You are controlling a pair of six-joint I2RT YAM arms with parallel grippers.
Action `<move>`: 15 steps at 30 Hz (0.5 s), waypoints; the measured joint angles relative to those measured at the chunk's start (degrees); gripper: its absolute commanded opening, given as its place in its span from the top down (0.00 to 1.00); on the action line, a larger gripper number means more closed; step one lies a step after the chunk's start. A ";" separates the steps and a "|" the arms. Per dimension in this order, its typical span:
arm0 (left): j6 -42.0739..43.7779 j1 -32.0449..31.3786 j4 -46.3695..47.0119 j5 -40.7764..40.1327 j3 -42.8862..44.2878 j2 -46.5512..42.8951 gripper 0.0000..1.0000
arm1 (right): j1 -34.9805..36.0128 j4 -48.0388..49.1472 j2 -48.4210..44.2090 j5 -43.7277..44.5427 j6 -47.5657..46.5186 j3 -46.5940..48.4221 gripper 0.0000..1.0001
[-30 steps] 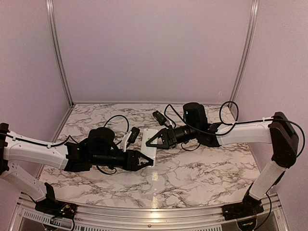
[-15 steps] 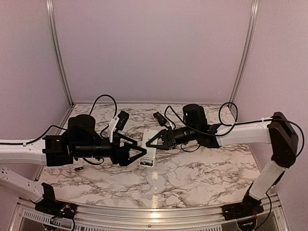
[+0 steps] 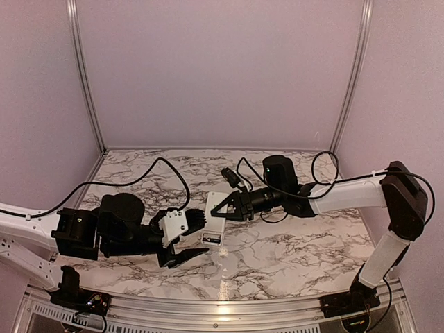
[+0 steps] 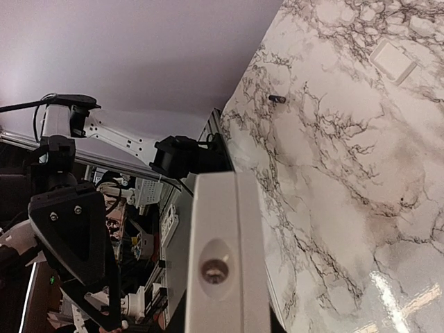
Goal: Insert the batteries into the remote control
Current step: Adjust the battery in the battery compartment.
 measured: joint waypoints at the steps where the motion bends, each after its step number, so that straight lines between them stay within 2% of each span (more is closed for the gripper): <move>1: 2.25 -0.68 -0.02 -1.40 0.00 0.61 0.37 | 0.07 0.20 0.07 -0.04 0.35 -0.02 1.00; 8: 12.35 -2.84 -1.27 -6.51 0.37 6.93 0.43 | 0.70 2.67 0.28 -0.55 2.54 -0.90 1.00; 15: 16.48 -2.93 -2.47 -9.25 1.20 9.84 0.44 | 0.96 3.39 0.28 -1.20 3.28 -0.90 1.00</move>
